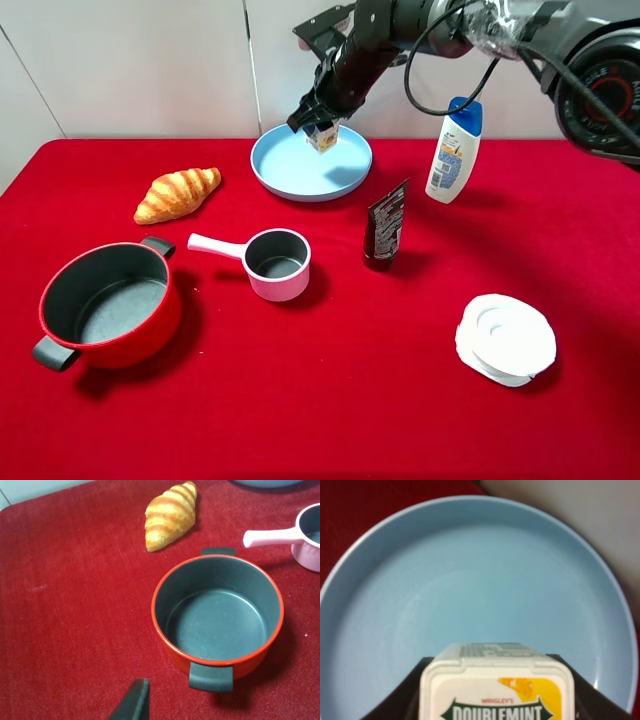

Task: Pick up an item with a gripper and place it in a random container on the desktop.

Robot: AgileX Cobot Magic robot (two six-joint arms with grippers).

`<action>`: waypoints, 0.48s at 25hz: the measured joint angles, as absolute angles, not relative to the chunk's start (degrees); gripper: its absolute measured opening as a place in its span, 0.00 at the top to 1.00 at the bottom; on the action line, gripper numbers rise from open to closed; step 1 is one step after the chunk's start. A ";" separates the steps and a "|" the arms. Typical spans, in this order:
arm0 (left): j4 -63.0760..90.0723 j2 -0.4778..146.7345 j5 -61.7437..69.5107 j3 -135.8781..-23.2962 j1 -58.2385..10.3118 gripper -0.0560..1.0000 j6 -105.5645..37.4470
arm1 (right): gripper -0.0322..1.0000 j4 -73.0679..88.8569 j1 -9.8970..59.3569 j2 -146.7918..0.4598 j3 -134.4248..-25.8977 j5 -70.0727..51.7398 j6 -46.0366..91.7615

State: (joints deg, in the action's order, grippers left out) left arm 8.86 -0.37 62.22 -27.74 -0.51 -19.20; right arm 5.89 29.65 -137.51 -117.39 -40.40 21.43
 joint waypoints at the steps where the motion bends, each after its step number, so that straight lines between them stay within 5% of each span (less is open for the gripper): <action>1: 8.86 -0.37 62.22 -27.74 -0.51 0.01 -19.20 | 0.64 5.91 29.65 -137.84 -117.39 -40.40 21.43; 12: 8.85 -0.37 62.22 -27.74 -0.51 0.01 -19.20 | 0.64 6.83 29.65 -140.94 -117.39 -40.09 21.47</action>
State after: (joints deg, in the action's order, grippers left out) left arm 8.85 -0.37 62.22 -27.74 -0.51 -19.20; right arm 6.83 29.65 -140.94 -117.39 -40.09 21.47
